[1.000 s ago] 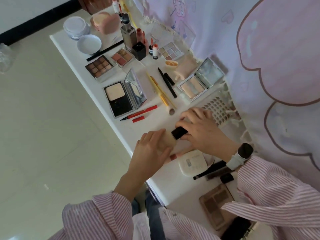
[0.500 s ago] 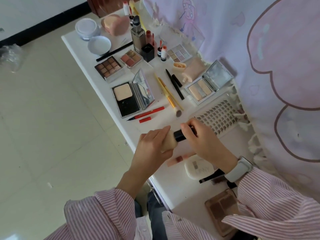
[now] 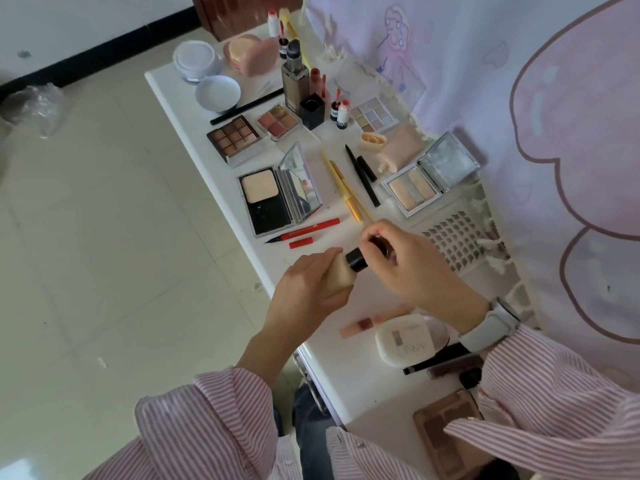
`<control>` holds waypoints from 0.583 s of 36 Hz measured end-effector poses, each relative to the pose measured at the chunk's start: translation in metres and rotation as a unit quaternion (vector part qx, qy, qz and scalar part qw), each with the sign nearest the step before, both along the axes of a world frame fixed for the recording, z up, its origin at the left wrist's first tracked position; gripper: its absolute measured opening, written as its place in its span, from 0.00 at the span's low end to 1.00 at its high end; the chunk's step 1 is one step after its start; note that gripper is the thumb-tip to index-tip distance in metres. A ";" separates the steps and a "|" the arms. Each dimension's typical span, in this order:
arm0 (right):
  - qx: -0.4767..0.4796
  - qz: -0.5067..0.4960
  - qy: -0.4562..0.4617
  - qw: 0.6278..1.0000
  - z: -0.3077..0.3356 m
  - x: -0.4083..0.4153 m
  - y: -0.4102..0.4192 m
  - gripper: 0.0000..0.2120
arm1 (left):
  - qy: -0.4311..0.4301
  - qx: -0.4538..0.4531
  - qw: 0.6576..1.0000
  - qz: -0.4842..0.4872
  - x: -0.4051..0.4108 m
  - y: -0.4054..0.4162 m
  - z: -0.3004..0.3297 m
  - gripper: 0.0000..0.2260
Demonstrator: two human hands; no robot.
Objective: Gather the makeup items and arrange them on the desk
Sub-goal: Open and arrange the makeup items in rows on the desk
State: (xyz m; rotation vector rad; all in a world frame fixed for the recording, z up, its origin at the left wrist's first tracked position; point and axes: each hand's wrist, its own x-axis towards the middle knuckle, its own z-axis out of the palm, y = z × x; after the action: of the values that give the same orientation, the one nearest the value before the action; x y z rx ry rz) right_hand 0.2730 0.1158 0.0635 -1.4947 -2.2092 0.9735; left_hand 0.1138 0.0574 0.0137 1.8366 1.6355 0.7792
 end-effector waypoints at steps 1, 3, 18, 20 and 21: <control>-0.011 0.015 0.017 1.000 0.000 0.002 0.000 0.07 | -0.001 0.000 1.000 0.005 0.000 0.001 0.000 0.22; -0.044 0.029 0.048 0.997 0.002 0.005 0.001 0.14 | 0.003 0.006 1.000 0.012 -0.001 0.003 -0.001 0.22; -0.111 -0.009 -0.023 0.994 0.012 -0.004 0.012 0.18 | 0.024 0.028 0.999 0.023 -0.002 0.006 -0.005 0.25; -0.080 -0.018 -0.032 0.996 0.011 -0.005 0.013 0.14 | 0.024 0.028 0.999 0.025 0.000 0.006 -0.005 0.25; -0.067 -0.018 -0.023 0.997 0.011 -0.005 0.012 0.12 | 0.019 0.026 0.999 0.026 0.001 0.006 -0.004 0.25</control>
State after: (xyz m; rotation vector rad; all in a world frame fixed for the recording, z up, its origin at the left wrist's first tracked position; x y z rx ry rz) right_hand 0.2684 0.1283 0.0748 -1.6240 -2.1796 1.1051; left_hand 0.1150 0.0633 0.0098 1.8616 1.7088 0.8219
